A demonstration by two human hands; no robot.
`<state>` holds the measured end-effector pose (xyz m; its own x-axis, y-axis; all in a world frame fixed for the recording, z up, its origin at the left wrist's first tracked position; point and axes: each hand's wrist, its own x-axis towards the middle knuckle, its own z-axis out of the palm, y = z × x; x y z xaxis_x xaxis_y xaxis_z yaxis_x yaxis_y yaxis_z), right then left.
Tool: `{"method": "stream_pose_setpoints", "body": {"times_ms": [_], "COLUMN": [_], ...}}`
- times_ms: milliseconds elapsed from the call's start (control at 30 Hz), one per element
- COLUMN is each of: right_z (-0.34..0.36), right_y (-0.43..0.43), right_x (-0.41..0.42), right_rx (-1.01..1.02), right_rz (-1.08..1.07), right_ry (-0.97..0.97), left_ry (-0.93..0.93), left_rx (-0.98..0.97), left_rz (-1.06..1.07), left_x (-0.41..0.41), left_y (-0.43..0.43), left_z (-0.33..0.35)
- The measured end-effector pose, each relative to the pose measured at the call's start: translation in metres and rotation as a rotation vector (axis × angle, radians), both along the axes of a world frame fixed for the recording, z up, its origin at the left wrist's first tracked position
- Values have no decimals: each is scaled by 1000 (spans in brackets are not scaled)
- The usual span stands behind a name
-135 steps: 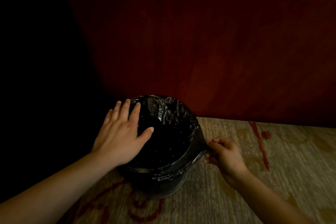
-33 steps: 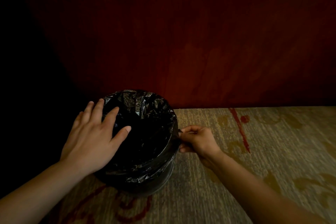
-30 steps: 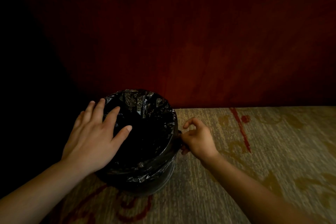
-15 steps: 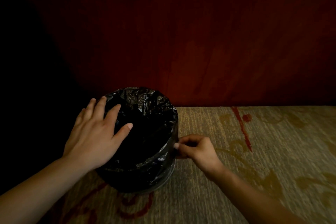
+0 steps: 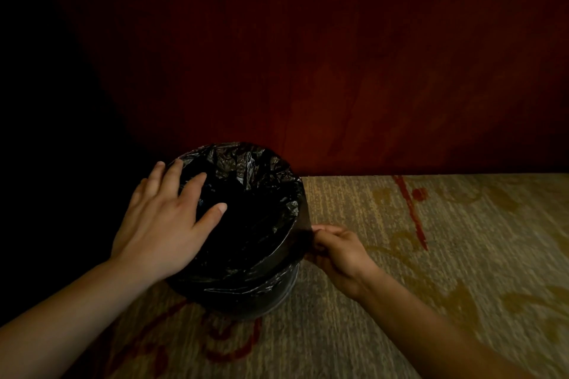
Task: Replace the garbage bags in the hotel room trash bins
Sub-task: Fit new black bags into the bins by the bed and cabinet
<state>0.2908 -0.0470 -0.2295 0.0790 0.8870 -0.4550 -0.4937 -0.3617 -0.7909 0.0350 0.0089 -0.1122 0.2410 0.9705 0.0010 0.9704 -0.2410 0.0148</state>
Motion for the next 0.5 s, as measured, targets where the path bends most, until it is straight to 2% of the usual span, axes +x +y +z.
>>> {"method": "stream_pose_setpoints", "body": {"times_ms": [133,200,300,433,500], "right_z": [-5,-6,-7,-1,-3], "right_y": [-1,-2,-5,-1,1], "right_x": [4,5,6,5,6], "right_rx": [-54,-97,-96,-7,14], "right_rz": [5,-10,7,74,53], "right_ry": [411,491,417,51,86], "left_ry": [3,-3,-9,-1,-4], "left_rx": [5,7,6,14,11], "left_rz": [1,-1,-6,-16,-16], "left_x": [0,0,0,-2,-1], "left_y": [-1,-1,-1,0,0], "left_z": [0,1,1,0,0]}}
